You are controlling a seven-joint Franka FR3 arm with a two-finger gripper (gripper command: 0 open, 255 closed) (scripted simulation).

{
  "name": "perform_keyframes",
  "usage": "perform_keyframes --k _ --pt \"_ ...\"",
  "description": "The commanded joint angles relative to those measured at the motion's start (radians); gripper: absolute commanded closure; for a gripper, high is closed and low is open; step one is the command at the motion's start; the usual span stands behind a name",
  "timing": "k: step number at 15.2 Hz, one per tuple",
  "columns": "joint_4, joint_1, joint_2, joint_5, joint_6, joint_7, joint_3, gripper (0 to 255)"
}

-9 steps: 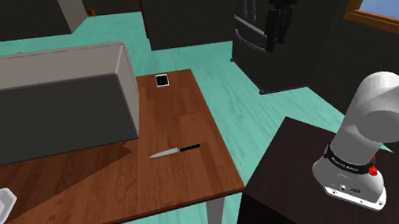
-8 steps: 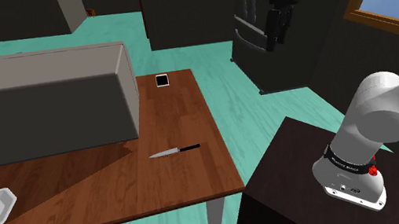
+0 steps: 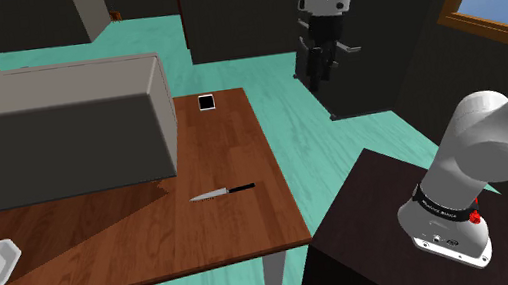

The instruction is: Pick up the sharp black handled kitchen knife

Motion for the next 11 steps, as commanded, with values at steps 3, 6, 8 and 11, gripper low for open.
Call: perform_keyframes --k 3,6,8,11 --pt "-0.005 0.024 0.122 0.009 0.121 -0.044 0.012 0" --pt "0.004 0.041 0.22 0.016 0.205 -0.074 0.024 0" --pt "0.017 0.052 0.288 0.02 0.257 -0.093 0.032 0" --pt "0.045 0.068 0.394 0.024 0.329 -0.12 0.046 0"
